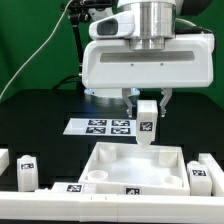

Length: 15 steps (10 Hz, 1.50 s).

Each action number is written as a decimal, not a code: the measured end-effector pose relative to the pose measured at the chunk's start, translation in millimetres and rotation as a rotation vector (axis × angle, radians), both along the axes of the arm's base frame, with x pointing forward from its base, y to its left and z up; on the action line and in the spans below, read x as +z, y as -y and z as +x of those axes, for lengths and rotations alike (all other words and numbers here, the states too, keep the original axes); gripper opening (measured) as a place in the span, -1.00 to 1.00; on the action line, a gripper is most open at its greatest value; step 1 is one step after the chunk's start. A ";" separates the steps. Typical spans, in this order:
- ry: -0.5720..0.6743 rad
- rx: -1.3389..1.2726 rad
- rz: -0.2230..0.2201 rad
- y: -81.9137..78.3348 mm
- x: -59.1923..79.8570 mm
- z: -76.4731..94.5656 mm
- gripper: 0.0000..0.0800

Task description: Assemble one leg

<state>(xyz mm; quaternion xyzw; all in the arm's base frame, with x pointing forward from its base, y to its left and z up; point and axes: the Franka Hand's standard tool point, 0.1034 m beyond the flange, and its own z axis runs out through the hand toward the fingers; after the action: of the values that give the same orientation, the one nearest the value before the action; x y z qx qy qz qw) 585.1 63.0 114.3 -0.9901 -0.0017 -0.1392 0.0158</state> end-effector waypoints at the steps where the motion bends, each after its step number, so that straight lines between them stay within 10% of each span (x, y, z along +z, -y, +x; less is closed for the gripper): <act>1: 0.071 0.003 -0.005 1.9 -2.0 -2.6 -0.29; 4: 0.289 0.042 -0.015 -12.1 -4.6 11.6 -0.29; 15: 0.308 0.116 -0.033 -32.8 -20.2 42.8 -0.29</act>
Offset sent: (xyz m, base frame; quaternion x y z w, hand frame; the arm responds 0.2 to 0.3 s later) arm 0.0223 0.0228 -0.0031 -0.0133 0.2288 -0.0222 0.9731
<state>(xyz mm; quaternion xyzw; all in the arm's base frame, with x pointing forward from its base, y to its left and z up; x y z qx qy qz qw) 627.9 95.8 94.2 -0.9554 -0.0635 -0.2883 0.0072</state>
